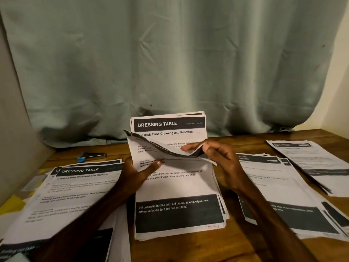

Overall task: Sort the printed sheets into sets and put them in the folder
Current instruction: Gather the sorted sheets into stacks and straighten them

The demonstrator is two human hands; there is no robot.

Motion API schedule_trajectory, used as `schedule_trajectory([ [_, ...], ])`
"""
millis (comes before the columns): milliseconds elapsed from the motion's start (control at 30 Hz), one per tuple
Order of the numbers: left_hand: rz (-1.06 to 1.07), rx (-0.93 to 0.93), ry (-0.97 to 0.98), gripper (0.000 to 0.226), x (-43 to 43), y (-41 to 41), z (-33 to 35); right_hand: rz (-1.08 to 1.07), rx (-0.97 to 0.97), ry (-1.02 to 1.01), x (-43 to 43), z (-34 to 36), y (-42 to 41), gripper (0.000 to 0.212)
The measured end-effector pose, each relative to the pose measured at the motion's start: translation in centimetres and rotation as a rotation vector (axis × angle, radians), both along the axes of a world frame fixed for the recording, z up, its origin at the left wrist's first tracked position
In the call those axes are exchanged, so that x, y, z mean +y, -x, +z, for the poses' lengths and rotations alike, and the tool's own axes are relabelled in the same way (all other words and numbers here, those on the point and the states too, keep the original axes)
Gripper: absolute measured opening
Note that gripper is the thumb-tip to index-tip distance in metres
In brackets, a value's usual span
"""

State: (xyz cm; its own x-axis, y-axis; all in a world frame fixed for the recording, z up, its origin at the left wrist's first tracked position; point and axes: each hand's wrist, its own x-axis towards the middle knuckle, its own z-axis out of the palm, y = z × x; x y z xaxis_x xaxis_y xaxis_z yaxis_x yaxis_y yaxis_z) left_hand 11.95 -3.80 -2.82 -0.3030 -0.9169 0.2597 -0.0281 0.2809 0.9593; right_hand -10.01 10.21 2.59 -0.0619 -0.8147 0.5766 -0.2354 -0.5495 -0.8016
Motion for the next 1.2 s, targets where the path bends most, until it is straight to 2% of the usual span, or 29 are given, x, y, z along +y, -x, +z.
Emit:
schedule_trajectory([
  [67, 0.007, 0.020, 0.038, 0.092, 0.2, -0.1, 0.2, 0.028, -0.036, -0.044, -0.3, 0.0, -0.3, 0.064],
  [133, 0.025, 0.010, 0.100, 0.096, 0.3, 0.0, 0.1, -0.023, -0.083, -0.066, -0.7, 0.0, -0.3, 0.075],
  [200, 0.048, -0.017, 0.130, 0.081, 0.5, 0.0, 0.1, -0.090, -0.107, -0.056, -0.8, 0.1, -0.3, 0.062],
  [300, -0.043, -0.032, 0.097, 0.055, 0.8, 0.0, 0.1, -0.261, -0.113, -0.068, -0.8, -0.1, 0.2, 0.016],
  [333, -0.063, -0.030, 0.081, 0.047, 0.8, 0.1, 0.1, -0.331, -0.073, -0.062, -0.7, -0.1, 0.3, 0.009],
  [500, -0.085, -0.015, 0.075, 0.036, 1.5, 0.5, 0.3, -0.702, 0.237, 0.035, -1.3, -0.7, 1.5, 0.066],
  [600, -0.076, -0.023, 0.080, 0.040, 1.7, 0.4, 0.3, -0.736, 0.260, -0.004, -1.8, -1.1, 2.3, 0.098],
  [700, -0.089, -0.011, 0.097, 0.043, 2.0, 0.5, 0.5, -0.704, 0.245, 0.008, -2.0, -1.5, 2.7, 0.107],
  [800, -0.089, -0.005, 0.118, 0.045, 2.1, 0.5, 0.5, -0.721, 0.230, 0.026, -2.1, -1.5, 2.8, 0.101],
  [1000, -0.107, -0.023, 0.122, 0.039, 1.7, 0.2, 0.4, -0.724, 0.018, 0.069, -1.9, -0.9, 2.0, 0.060],
  [1200, -0.114, -0.023, 0.106, 0.035, 1.6, 0.2, 0.4, -0.739, -0.039, 0.169, -1.2, -1.0, 1.8, 0.029],
])
